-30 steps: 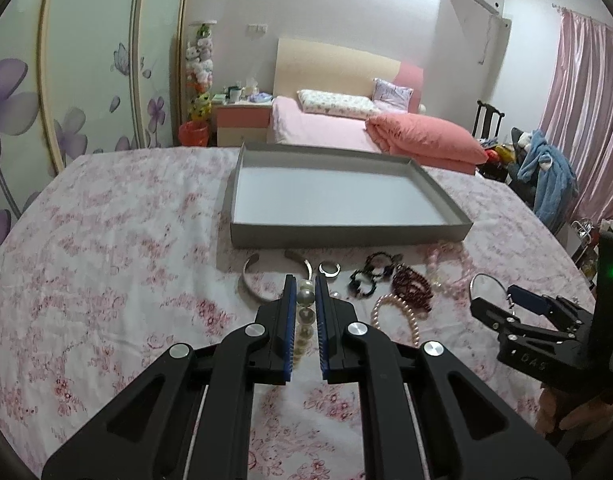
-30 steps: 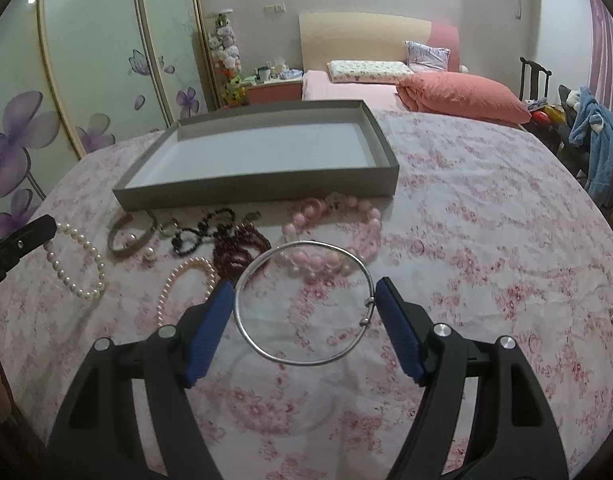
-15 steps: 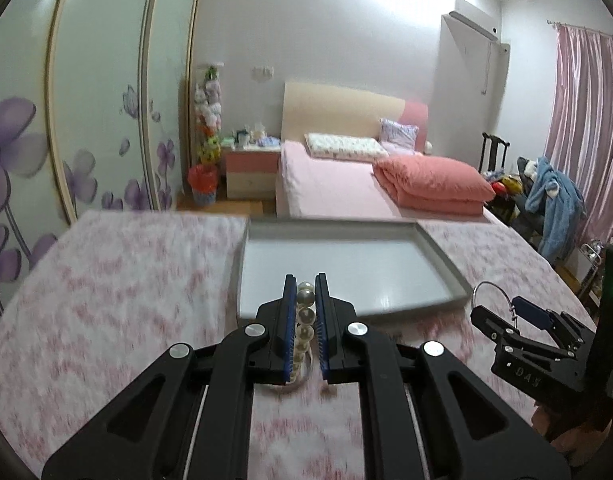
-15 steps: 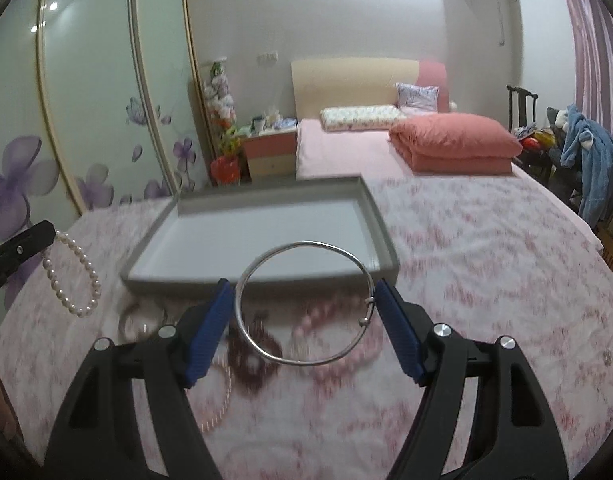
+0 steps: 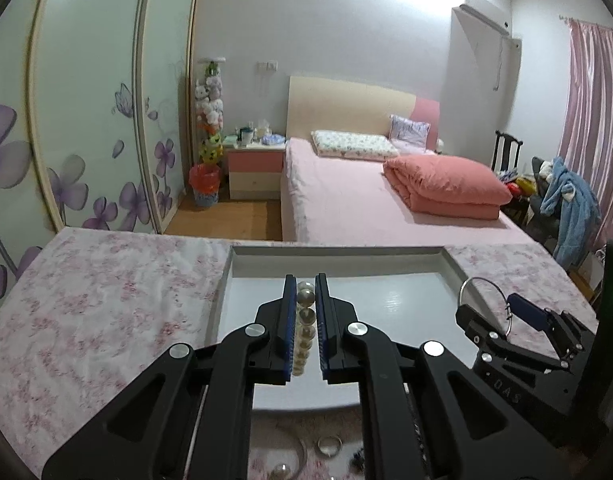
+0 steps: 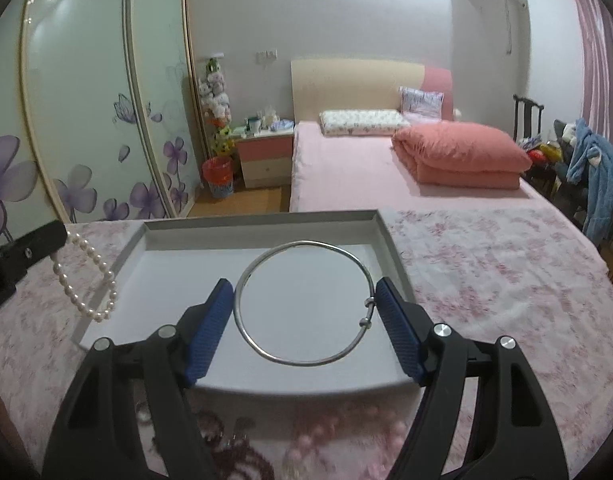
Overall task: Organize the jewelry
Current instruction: 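Open the left gripper over the grey tray while the right releases the bangle there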
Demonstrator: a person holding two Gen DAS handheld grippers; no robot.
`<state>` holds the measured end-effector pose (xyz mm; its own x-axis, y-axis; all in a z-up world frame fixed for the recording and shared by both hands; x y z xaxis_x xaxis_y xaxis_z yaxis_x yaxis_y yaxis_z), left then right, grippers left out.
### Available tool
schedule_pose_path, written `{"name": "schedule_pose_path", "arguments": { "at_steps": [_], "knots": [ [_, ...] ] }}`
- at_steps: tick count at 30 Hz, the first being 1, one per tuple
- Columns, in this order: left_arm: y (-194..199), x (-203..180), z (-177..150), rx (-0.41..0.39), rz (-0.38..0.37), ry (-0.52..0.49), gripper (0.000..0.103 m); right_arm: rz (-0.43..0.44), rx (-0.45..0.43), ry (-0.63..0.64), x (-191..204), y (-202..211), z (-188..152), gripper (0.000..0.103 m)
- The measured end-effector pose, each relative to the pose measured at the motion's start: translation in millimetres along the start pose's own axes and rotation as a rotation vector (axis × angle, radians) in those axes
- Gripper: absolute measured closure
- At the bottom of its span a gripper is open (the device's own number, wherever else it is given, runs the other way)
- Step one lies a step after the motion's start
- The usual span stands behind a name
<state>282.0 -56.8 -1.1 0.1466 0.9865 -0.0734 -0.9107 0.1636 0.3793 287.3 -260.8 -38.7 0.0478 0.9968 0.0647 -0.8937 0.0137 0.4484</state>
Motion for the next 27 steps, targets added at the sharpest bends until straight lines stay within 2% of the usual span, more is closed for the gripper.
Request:
{"name": "schedule_pose_path", "arguments": {
  "at_steps": [7, 15, 18, 27],
  "knots": [
    [-41, 2, -12, 0.073, 0.001, 0.005, 0.093, 0.008, 0.128, 0.007, 10, -50, -15, 0.032],
    [-63, 2, -21, 0.120, -0.012, 0.020, 0.093, 0.020, 0.206, 0.002, 12, -72, -26, 0.031],
    [-66, 6, -23, 0.130, -0.007, 0.022, 0.092, 0.024, 0.201, -0.003, 12, -67, -27, 0.026],
    [-47, 20, -21, 0.123, -0.001, 0.031, 0.092, 0.031, 0.150, -0.043, -5, -30, -22, 0.025]
  ]
}}
Point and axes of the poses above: each gripper's, at about its wrist camera, not at the fingertips, and y roughly against the way its jaws point, x to its left, z to its top, the point moved 4 cm from there along -y, roughly the way its jaws point, and after that the axes turned 10 degrees about -x, right-handed, at the moved point
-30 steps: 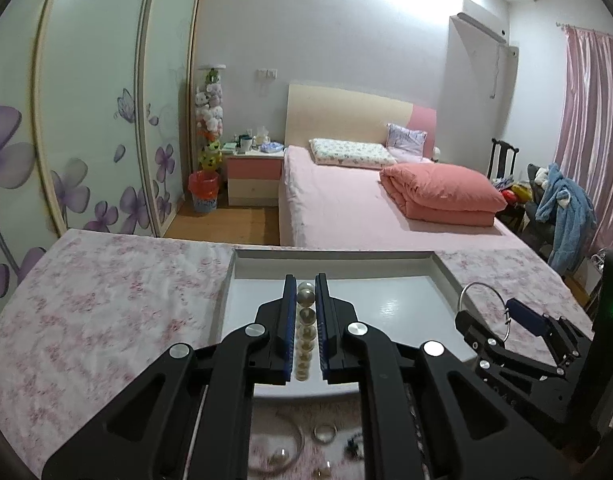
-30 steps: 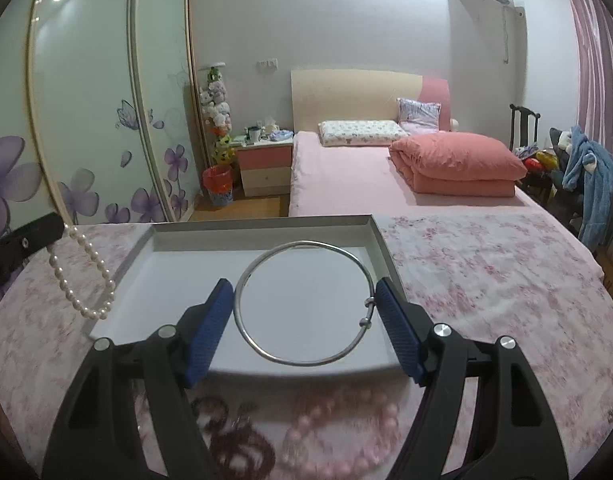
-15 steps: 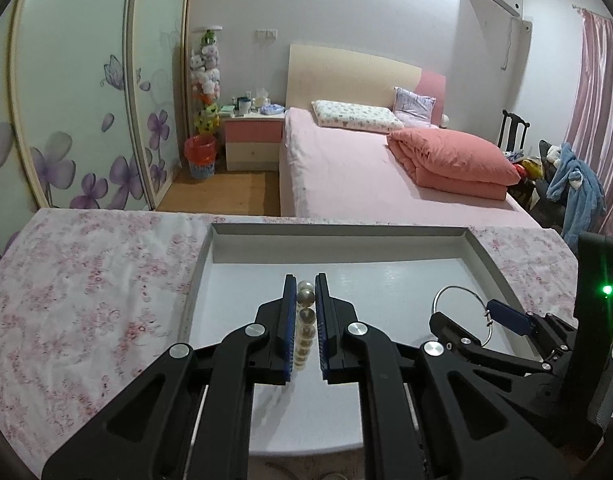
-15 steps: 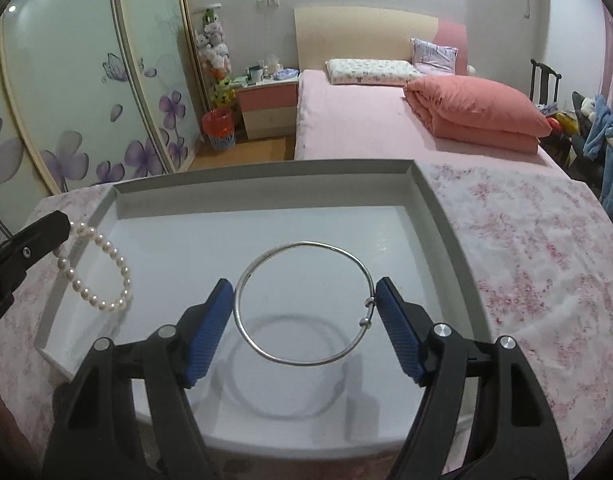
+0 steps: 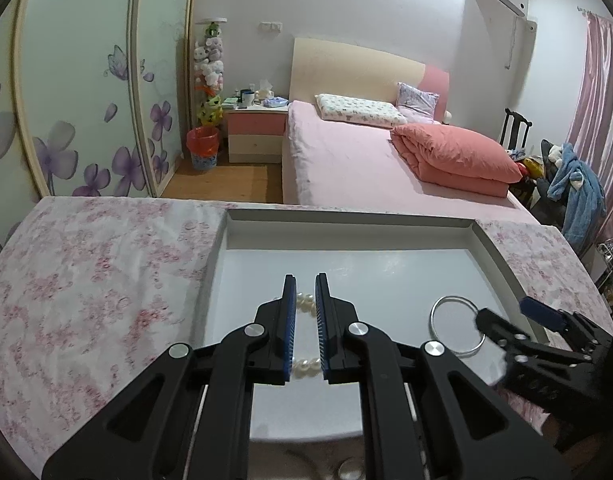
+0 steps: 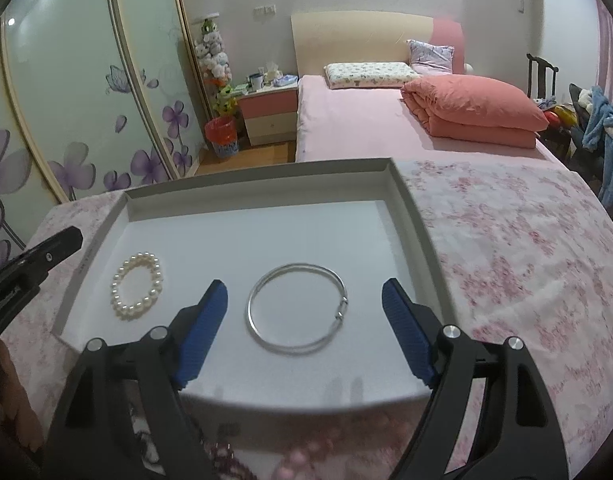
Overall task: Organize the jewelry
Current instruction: 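Open the left gripper over the grey tray while the right releases the bangle there, then lower the right gripper onto the pink crystal bead bracelet and close it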
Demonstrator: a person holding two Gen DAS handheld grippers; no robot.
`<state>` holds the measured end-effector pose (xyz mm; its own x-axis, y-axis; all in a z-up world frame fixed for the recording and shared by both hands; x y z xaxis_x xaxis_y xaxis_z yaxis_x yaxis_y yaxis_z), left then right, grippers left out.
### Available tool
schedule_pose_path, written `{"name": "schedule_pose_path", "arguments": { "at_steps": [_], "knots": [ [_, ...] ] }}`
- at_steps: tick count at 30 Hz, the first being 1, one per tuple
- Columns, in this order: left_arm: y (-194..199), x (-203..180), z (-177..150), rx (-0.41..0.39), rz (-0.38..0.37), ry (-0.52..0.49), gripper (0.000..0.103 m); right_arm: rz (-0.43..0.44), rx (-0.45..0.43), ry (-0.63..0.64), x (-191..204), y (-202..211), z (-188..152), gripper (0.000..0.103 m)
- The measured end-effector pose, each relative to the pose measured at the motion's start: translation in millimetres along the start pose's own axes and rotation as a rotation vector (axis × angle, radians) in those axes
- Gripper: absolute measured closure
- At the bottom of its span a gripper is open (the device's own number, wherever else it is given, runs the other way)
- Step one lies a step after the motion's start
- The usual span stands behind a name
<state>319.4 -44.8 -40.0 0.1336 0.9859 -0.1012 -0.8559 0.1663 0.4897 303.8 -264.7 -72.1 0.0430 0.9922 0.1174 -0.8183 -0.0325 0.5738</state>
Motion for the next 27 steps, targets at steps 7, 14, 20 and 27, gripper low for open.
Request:
{"name": "schedule_pose_path", "arguments": {
  "at_steps": [7, 14, 20, 27],
  "knots": [
    [40, 17, -11, -0.032, 0.008, 0.003, 0.092, 0.005, -0.015, -0.016, -12, 43, -16, 0.026],
    [83, 38, -42, -0.047, 0.043, -0.031, 0.082, -0.043, 0.018, 0.006, -31, 71, -47, 0.037],
    [97, 40, -63, -0.056, 0.099, -0.101, 0.072, -0.076, 0.076, -0.041, -52, 66, -66, 0.043],
    [96, 45, -77, -0.031, 0.144, -0.113, 0.070, -0.099, 0.105, -0.046, -52, 56, -75, 0.043]
  ]
}}
Point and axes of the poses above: each gripper's, at about its wrist camera, not at the fingertips, and y roughly against the way its jaws point, x to its left, z to its top, the point moved 4 cm from there along -y, roughly the way its jaws point, and after that the axes turned 10 degrees about -x, right-handed, at the moved point
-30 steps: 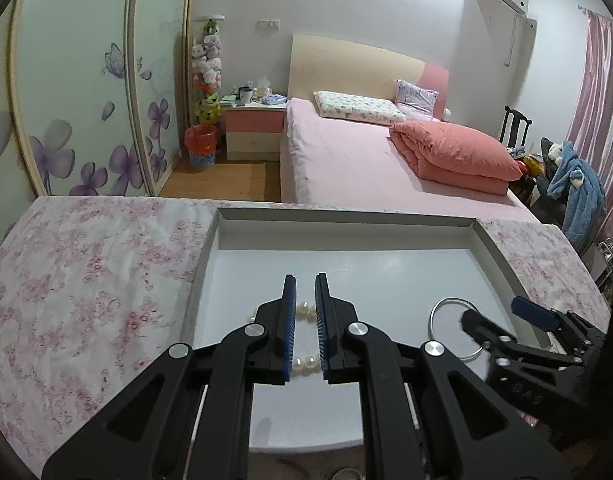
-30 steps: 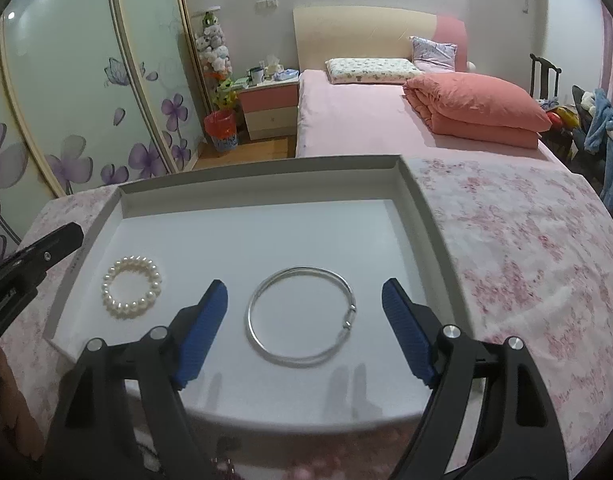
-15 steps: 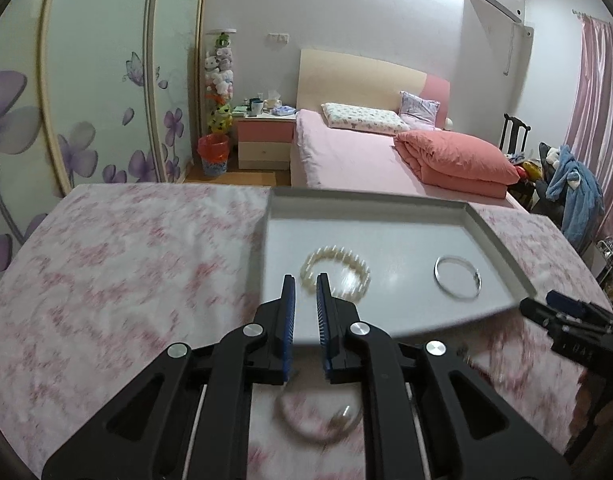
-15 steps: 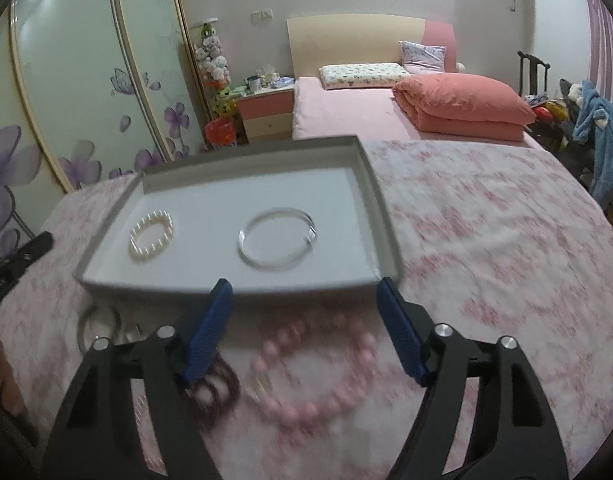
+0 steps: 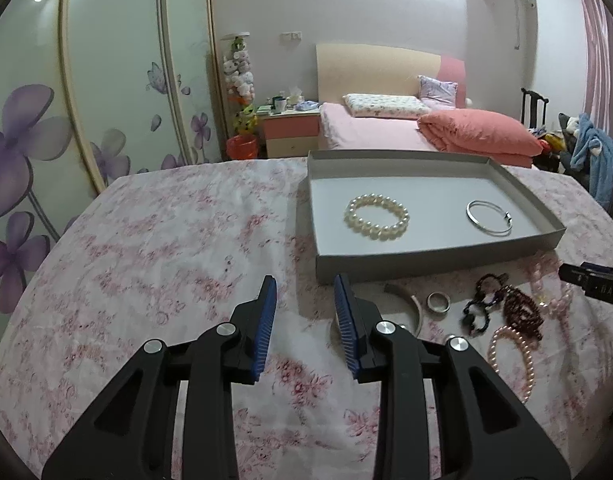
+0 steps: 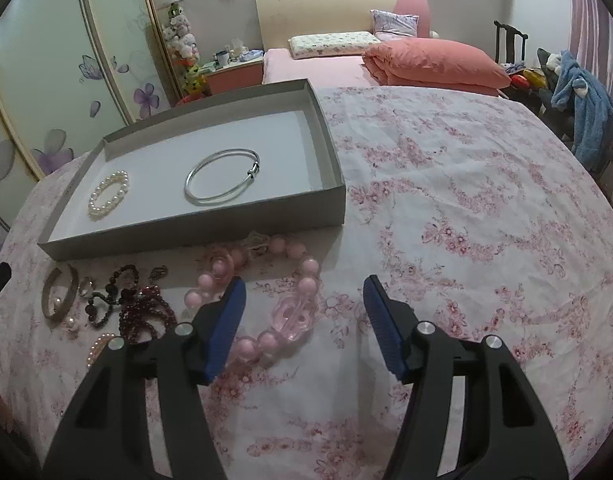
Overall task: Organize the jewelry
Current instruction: 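Lower the right gripper onto the pink crystal bead bracelet and close it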
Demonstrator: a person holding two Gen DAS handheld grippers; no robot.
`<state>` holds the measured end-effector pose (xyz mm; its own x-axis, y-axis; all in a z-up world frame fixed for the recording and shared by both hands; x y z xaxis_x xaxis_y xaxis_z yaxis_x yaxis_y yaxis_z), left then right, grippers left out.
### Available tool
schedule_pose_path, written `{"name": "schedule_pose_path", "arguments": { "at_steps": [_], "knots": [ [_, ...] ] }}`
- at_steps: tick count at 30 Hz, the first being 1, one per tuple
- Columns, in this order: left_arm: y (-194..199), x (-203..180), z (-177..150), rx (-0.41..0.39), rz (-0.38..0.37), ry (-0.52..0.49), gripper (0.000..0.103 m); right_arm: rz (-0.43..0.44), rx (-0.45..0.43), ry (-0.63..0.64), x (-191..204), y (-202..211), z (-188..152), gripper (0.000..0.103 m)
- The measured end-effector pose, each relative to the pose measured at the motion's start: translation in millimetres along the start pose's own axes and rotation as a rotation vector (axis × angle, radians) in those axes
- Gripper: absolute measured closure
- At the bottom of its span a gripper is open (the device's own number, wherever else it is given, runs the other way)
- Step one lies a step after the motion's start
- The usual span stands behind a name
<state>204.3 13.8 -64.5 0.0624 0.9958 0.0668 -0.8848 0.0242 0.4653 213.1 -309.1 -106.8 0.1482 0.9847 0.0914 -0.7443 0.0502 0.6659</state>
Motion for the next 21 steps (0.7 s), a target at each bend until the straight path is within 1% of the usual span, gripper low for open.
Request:
{"name": "schedule_pose_path", "arguments": {
  "at_steps": [4, 7, 14, 21],
  "knots": [
    [1, 3, -7, 0.006, 0.015, -0.005, 0.066, -0.016, 0.023, 0.023, 5, -8, -4, 0.044],
    [0, 5, -11, 0.016, 0.021, -0.006, 0.066, -0.043, 0.018, 0.058, 7, -9, -7, 0.049],
    [-2, 4, -14, 0.028, 0.021, -0.009, 0.066, -0.062, 0.005, 0.067, 3, -7, -8, 0.079],
    [-3, 1, -16, 0.039, 0.013, -0.017, 0.066, -0.070, 0.001, 0.056, -3, -5, -9, 0.079]
  ]
}}
Point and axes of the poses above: each gripper's, at about its wrist camera, not at the fingertips, and y roughly against the way its jaws point, x to its left, z to its top, the point moved 4 cm from there along -y, roughly the way its jaws point, and after that the axes turned 10 degrees about -x, right-handed, at the moved point
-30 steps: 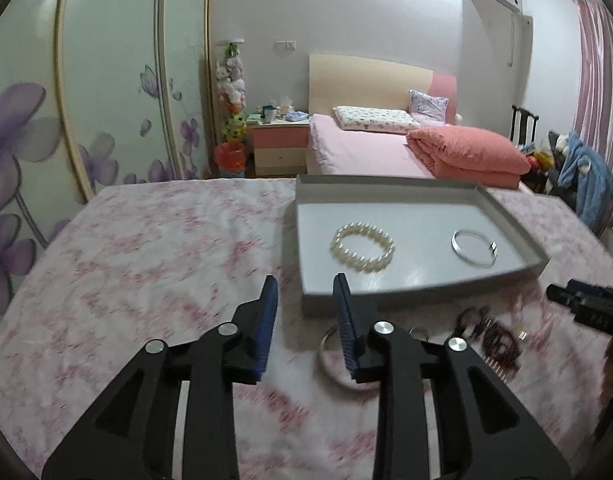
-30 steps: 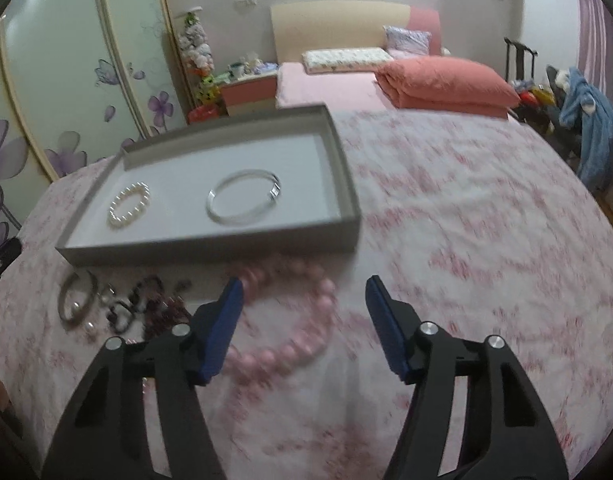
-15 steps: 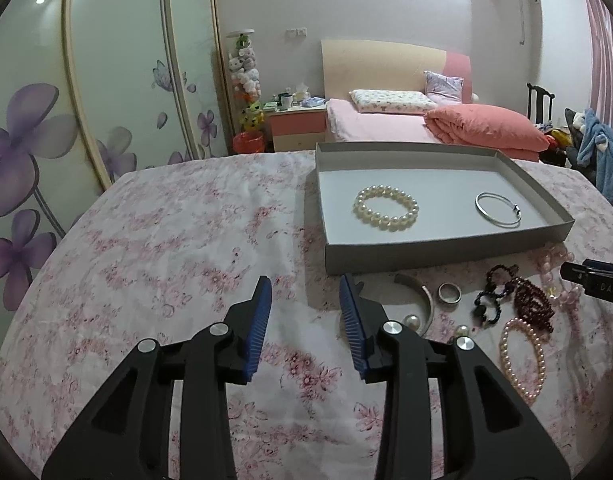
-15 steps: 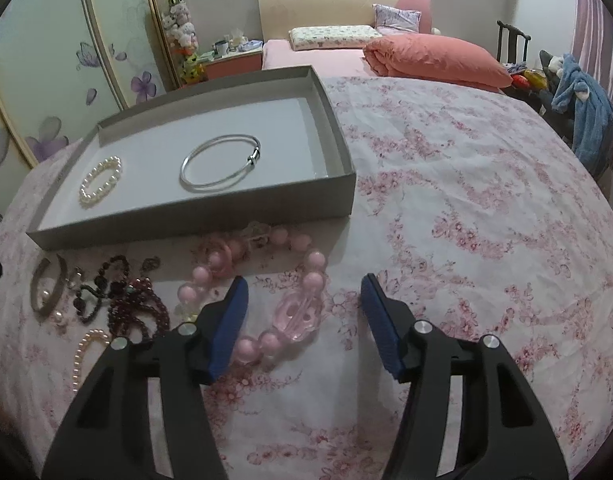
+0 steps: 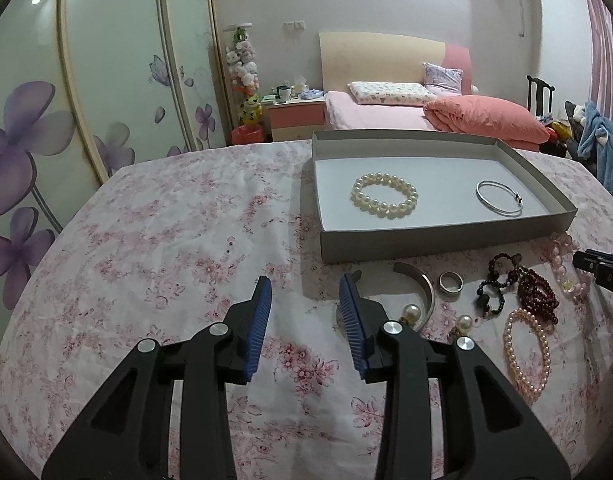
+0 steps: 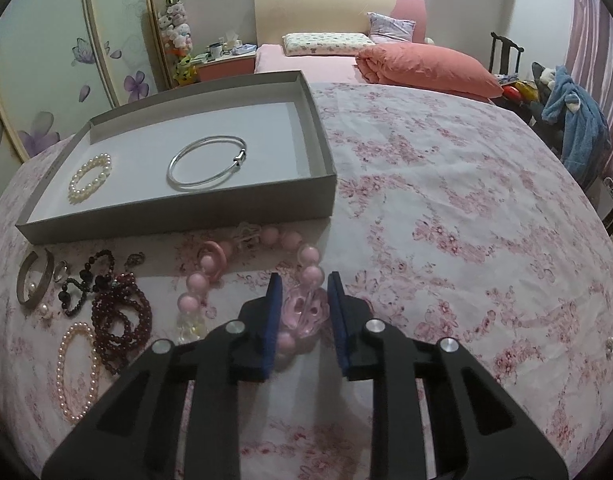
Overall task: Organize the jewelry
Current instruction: 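Lower the right gripper onto the pink crystal bead bracelet and close it, then grasp the silver open cuff bangle with the left gripper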
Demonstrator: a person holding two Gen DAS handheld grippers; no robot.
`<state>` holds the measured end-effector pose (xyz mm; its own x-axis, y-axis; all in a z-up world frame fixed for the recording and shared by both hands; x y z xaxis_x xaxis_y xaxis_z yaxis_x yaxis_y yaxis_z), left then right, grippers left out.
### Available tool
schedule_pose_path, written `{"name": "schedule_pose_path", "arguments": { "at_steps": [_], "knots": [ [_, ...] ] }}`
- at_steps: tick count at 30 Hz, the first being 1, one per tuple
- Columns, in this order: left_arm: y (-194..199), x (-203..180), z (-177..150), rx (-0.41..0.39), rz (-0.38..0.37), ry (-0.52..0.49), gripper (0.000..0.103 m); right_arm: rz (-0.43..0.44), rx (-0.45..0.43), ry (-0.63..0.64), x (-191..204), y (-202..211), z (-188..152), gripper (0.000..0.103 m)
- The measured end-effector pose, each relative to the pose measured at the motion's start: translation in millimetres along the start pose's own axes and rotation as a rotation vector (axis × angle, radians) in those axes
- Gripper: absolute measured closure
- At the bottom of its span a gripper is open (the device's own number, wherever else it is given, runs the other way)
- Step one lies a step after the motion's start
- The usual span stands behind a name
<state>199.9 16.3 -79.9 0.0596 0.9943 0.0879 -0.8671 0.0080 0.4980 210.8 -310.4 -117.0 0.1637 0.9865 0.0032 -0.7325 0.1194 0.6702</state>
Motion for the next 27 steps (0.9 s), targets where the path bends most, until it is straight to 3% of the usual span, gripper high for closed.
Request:
{"name": "schedule_pose_path", "arguments": {
  "at_steps": [17, 27],
  "knots": [
    [-3, -5, -5, 0.031, -0.012, -0.012, 0.061, -0.014, -0.006, -0.020, -8, 2, -1, 0.079],
    [-3, -22, -13, 0.084, -0.095, -0.031, 0.054, -0.011, -0.006, -0.012, -5, 3, -2, 0.079]
  ]
}}
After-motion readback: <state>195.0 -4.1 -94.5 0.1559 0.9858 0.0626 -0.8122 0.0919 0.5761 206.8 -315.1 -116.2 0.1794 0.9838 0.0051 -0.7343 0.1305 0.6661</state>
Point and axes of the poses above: each gripper's, at about its wrist camera, not at the fingertips, and y roughly against the way its jaws point, x to its left, z to its top, the point moved 4 cm from there along -y, roughly the way its jaws point, and after that the axes turned 10 degrees about -x, right-handed, at the moved point
